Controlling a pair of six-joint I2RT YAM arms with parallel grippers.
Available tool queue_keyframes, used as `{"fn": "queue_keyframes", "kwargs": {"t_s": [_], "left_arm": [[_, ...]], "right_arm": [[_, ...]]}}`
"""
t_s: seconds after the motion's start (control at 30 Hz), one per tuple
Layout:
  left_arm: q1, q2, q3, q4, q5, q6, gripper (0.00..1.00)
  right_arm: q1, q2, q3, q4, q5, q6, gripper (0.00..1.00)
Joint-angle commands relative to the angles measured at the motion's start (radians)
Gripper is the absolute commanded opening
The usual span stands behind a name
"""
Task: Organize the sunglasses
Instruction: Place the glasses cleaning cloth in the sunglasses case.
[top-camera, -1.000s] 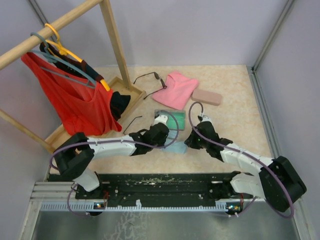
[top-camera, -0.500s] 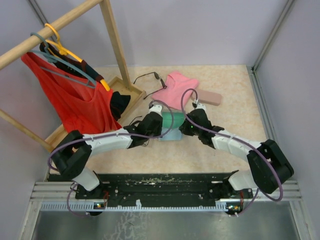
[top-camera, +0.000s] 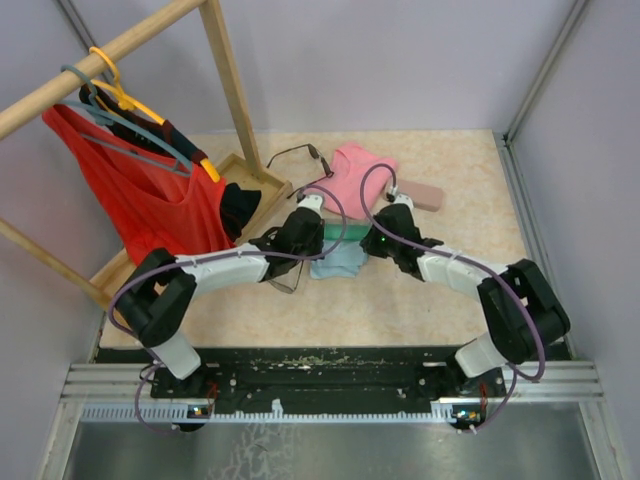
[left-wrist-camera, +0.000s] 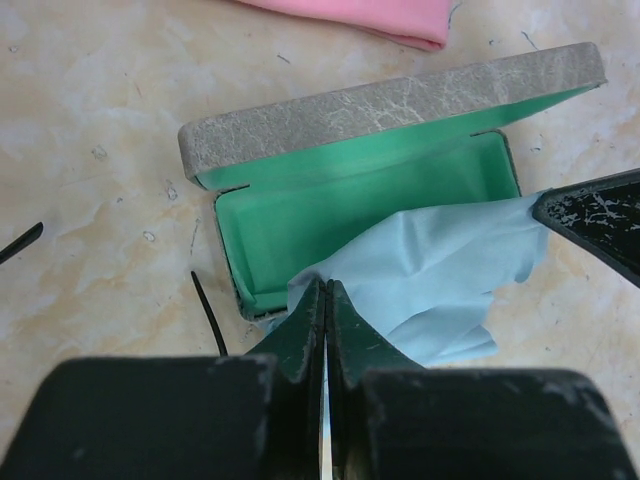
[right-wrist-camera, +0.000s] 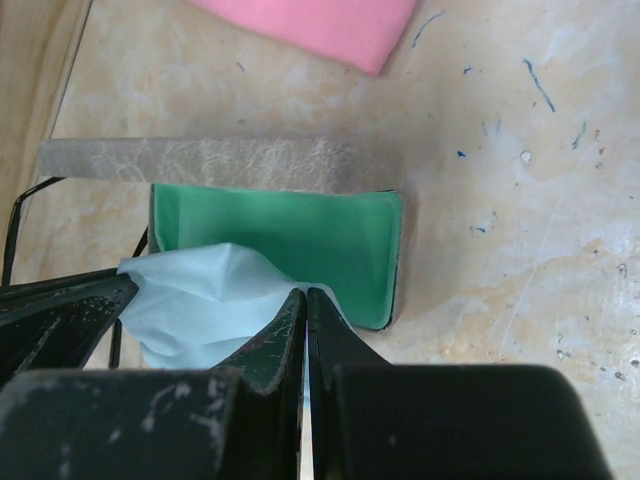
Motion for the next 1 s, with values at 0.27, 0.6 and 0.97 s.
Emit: {"fn": "queue_keyframes", "kwargs": {"t_s": [0.27,0.6,0.97], "left_arm": [[0.036,0.055,0.041,0.059,0.029,0.031,0.01],[0.059,0.069,0.041,0.078,0.024,0.038,0.01],[0.072,0.098,0.044,0.105,0.036,0.041,0.01]], "right_arm": [[-0.033,0.072,0.085,0.085,-0.032,-0.023,0.0],[-0.038,0.112,0.116,0.094,-0.027,-0.028,0.0],[-0.038,0.128,0.116,0.088,-0.009,-0.035,0.0]]}}
